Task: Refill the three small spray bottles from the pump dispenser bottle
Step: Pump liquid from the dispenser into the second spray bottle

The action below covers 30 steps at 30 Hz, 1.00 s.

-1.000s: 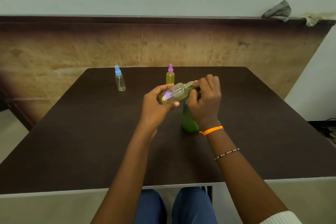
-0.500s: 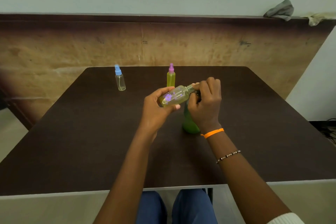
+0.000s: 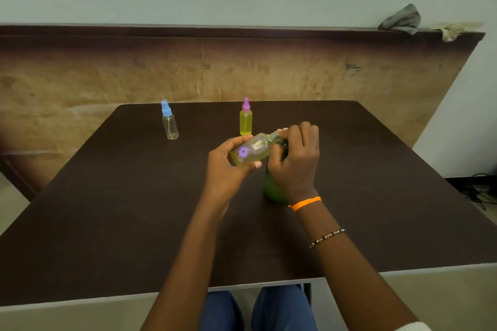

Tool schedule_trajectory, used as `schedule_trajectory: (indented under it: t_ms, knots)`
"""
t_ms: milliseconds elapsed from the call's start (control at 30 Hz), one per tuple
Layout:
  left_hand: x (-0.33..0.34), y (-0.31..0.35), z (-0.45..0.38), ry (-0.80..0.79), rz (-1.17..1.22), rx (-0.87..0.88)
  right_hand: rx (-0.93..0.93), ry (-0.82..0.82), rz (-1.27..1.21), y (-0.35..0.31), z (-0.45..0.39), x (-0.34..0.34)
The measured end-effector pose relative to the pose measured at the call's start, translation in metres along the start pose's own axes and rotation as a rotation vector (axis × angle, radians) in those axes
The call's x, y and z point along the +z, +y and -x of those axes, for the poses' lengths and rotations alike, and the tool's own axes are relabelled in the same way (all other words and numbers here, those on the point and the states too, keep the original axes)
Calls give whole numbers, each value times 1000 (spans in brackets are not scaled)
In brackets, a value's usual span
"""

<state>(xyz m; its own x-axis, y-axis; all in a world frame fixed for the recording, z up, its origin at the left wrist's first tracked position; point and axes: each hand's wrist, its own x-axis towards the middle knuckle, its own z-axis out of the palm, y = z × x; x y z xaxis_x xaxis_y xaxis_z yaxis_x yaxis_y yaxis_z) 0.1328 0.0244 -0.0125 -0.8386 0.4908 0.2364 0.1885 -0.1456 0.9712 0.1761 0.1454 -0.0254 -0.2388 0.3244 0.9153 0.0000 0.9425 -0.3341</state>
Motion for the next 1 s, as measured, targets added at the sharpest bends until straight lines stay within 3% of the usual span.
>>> schedule_trajectory:
  t_ms: [567, 1000]
  knots:
    - [-4, 4, 3, -20, 11, 3, -33, -42, -96, 2, -9, -7]
    - [-5, 3, 3, -30, -30, 4, -21, 30, -96, 6, -10, -1]
